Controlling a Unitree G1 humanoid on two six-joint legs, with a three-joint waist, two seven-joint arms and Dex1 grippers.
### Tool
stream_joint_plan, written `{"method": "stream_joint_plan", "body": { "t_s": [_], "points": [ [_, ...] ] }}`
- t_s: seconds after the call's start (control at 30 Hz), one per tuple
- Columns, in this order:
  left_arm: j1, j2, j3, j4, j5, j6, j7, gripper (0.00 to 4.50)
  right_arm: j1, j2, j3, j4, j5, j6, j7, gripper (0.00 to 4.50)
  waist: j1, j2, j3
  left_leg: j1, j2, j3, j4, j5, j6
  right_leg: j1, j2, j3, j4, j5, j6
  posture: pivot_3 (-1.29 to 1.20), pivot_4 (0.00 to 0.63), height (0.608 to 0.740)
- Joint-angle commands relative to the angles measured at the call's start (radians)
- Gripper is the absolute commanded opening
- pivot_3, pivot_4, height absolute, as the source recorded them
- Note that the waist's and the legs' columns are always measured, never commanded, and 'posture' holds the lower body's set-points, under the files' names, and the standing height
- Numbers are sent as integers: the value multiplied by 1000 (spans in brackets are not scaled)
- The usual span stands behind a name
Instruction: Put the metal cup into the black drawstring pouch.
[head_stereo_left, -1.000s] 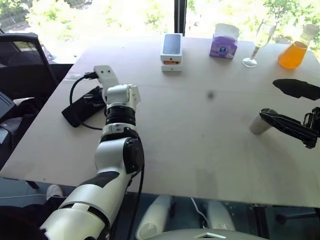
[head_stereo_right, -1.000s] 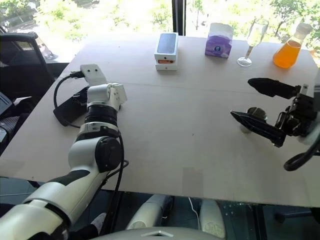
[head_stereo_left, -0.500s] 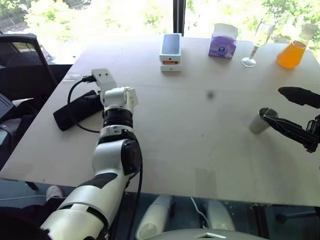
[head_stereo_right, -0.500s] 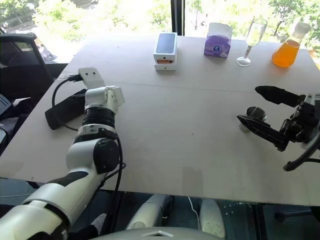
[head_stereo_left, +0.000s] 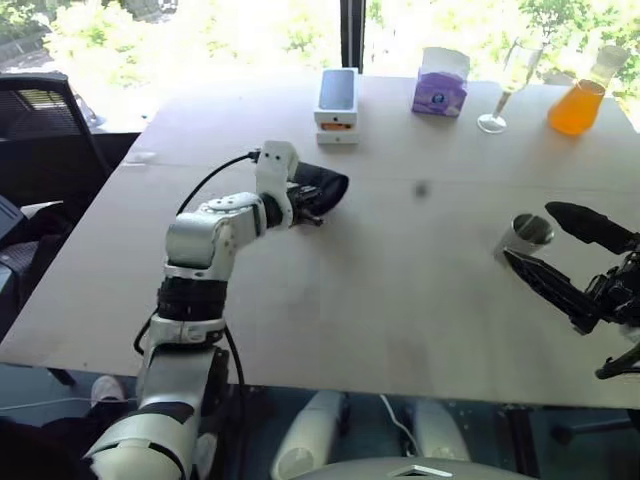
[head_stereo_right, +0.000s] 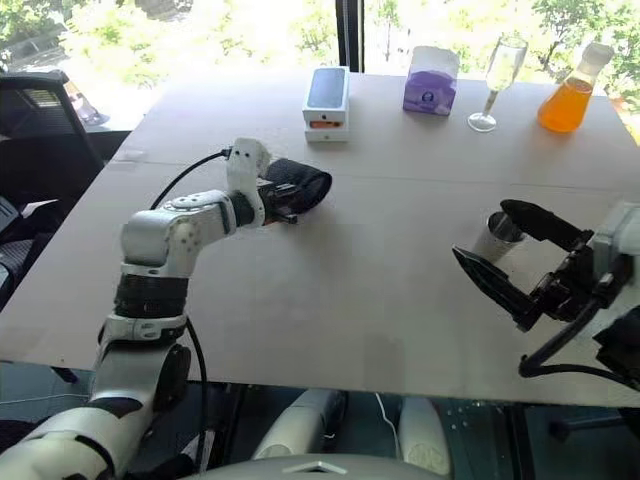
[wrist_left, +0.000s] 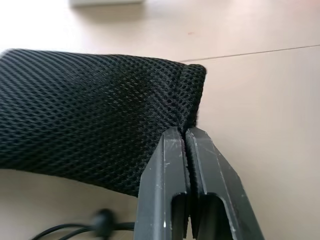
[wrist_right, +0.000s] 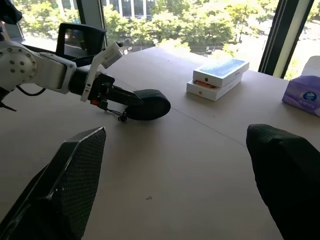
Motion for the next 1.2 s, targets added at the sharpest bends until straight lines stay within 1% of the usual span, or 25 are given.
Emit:
{"method": "stream_joint_plan", "body": {
  "t_s": [0.03, 0.1, 0.17, 0.2, 0.27, 0.37, 0.4, 0.43, 0.5, 0.6, 0.7, 0.8, 0.87, 0.97, 1.1, 1.2],
  "points": [
    [7, 121, -70, -48, 14, -78, -182, 57, 43, 29, 21, -81, 28, -40, -57, 4500, -5, 1, 0, 0, 0, 0, 0, 0, 0, 0, 0, 0, 0, 0, 0, 0, 150, 740],
    [7, 188, -118, -27, 73, -132, -217, 57, 74, 40, 29, -98, 25, -52, -66, 4500, -6, 1, -1, 0, 0, 0, 0, 0, 0, 0, 0, 0, 0, 0, 0, 0, 150, 740],
    [46, 289, -208, -35, 197, -294, -271, 57, 108, 47, 31, -110, 23, -73, -65, 4500, -5, 1, -1, 1, 0, 0, 0, 0, 0, 0, 0, 0, -1, 0, 0, 0, 150, 740],
    [62, 318, -235, -42, 234, -350, -290, 57, 119, 47, 32, -111, 24, -82, -65, 4500, -6, 2, -1, 1, 0, 0, -1, 0, 0, 0, 0, 1, -2, 0, 0, 0, 150, 740],
    [114, 344, -245, -93, 252, -385, -300, 57, 155, 42, 38, -112, 20, -111, -37, 4500, -3, 3, -1, 2, 0, 1, -3, 0, 0, 0, 0, 1, -2, 0, 0, 0, 150, 740],
    [177, 351, -229, -148, 280, -428, -293, 856, 201, 13, 66, -112, -60, -151, 28, 4500, 7, 3, -1, 2, 0, 0, -5, 0, 0, 0, 0, 1, -4, 0, 0, 0, 150, 740],
    [192, 353, -222, -164, 299, -442, -280, 1381, 214, 7, 75, -112, -94, -159, 46, 4500, 9, 3, -1, 2, 0, -1, -5, 0, 0, 0, 0, 0, -4, 0, 0, 0, 150, 740],
    [203, 356, -220, -177, 335, -466, -252, 1705, 224, 5, 80, -112, -123, -161, 60, 4500, 11, 3, -1, 1, 0, -1, -5, 0, 0, 0, 0, 0, -4, 0, 0, 0, 150, 740],
    [230, 355, -201, -236, 370, -470, -209, 2586, 246, 2, 87, -96, -187, -172, 99, 4500, 14, 3, -1, 2, 0, -1, -5, 0, 0, 0, 0, 0, -4, 0, 0, 0, 150, 740],
    [291, 319, -146, -387, 383, -368, -122, 2586, 281, -10, 94, -69, -295, -196, 165, 4500, 15, 3, -1, 2, 0, 0, -6, 0, 1, 0, 0, 0, -4, 0, 0, 0, 150, 740],
    [344, 252, -109, -491, 410, -213, -7, 2586, 294, -7, 95, -39, -349, -222, 212, 4500, 20, 3, -1, 2, 0, 0, -7, 0, 1, 0, 0, 0, -5, 0, 0, 0, 150, 740],
    [398, 184, -103, -551, 446, -109, 88, 2586, 290, -17, 87, -7, -369, -229, 256, 4500, 20, 5, -2, 2, 0, 0, -7, 0, 1, 0, 0, 0, -4, 0, 0, 0, 150, 740],
    [402, 138, -104, -548, 481, -64, 159, 2586, 282, -24, 75, 17, -370, -229, 282, 4500, 22, 4, -2, 2, 0, 0, -7, 0, 1, 0, 0, 0, -4, 0, 0, 0, 150, 740],
    [383, 67, -122, -519, 526, -42, 246, 2586, 277, -34, 53, 39, -358, -221, 313, 4500, 25, 5, -2, 2, 0, 0, -7, 0, 1, 0, 0, 0, -4, 0, 0, 0, 150, 740],
    [372, -36, -165, -506, 573, -58, 342, 2586, 286, -47, 30, 43, -337, -201, 346, 4500, 28, 4, -2, 2, 0, 0, -7, 0, 1, 1, 0, -1, -5, 0, 0, 0, 150, 740],
    [387, -71, -196, -518, 600, -68, 373, 2586, 286, -57, 9, 45, -322, -189, 358, 4500, 24, 4, -2, 2, 0, 0, -7, 0, 1, 1, 0, -1, -5, 0, 0, 0, 150, 740]
  ]
}}
